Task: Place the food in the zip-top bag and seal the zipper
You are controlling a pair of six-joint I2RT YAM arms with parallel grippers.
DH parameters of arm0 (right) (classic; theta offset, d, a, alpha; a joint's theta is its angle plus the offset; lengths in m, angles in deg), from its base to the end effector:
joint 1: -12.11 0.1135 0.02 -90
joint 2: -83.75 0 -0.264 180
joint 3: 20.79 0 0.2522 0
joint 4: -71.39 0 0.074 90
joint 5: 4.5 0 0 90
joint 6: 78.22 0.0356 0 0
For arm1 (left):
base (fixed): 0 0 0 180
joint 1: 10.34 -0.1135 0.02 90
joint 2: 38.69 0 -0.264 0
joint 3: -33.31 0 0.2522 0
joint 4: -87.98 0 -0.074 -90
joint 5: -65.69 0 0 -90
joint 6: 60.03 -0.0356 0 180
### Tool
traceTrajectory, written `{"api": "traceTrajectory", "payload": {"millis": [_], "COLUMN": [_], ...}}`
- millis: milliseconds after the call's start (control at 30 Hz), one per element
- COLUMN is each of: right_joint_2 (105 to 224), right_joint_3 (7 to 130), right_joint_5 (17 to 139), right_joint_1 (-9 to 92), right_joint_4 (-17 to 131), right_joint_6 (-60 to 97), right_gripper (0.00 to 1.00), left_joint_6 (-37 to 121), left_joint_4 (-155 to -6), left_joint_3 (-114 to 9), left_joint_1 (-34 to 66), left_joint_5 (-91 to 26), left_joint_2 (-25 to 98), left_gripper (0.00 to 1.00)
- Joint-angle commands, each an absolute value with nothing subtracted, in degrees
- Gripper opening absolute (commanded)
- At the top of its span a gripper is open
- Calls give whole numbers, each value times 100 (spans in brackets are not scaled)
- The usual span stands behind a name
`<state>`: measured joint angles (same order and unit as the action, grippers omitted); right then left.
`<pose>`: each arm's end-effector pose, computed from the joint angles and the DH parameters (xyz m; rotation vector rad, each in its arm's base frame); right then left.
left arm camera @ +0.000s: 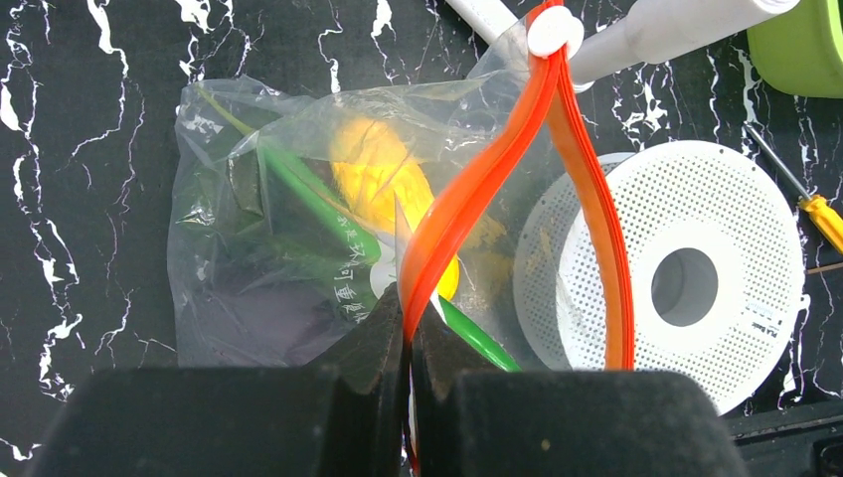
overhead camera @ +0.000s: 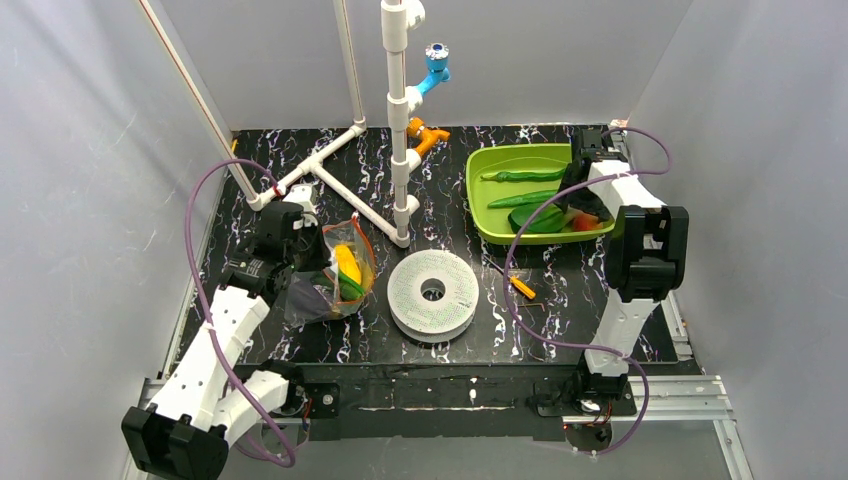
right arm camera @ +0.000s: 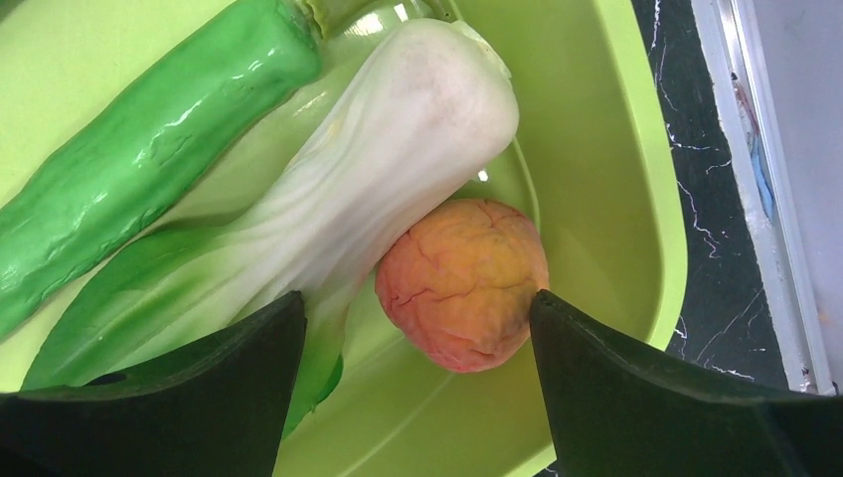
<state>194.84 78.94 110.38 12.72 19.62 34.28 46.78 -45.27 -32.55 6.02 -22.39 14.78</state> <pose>0.4104 -0.0106 0.2153 0.6202 2.4947 -0.4320 0.1919 -0.0551 0.3179 -0.0279 2.1850 -0.2940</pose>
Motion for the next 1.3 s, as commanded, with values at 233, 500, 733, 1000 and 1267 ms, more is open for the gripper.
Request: {"api": "traceTrajectory", "payload": {"millis": [233, 500, 733, 1000, 1267], "right_joint_2": [18988, 18433, 18803, 19629, 19584], "right_joint_3": [7699, 7455, 7566, 7687, 7830], "right_joint_5": [9667, 9635, 10279, 11089, 11147], "right_joint_1": [1158, 1149, 1149, 1149, 1149], "right_joint_4": [2237, 2389, 2095, 2149, 2427], "right_joint_6": [3132, 3075, 3107, 2968, 2666], "right_gripper": [72, 78, 78, 75, 63], "left_joint_6": [4573, 4582, 4579, 4579, 4579], "left_joint_4": [-4504, -4504, -4504, -4495, -4495], "left_joint_3": [-3186, -3194, -3188, -3176, -3181], "left_joint_1": [612, 612, 611, 614, 613], "left_joint_5": [-2061, -2124, -2121, -2076, -2122], "left_joint_2": [1548, 1538, 1543, 1556, 1655], "left_gripper": [0, 0, 0, 0, 0]}}
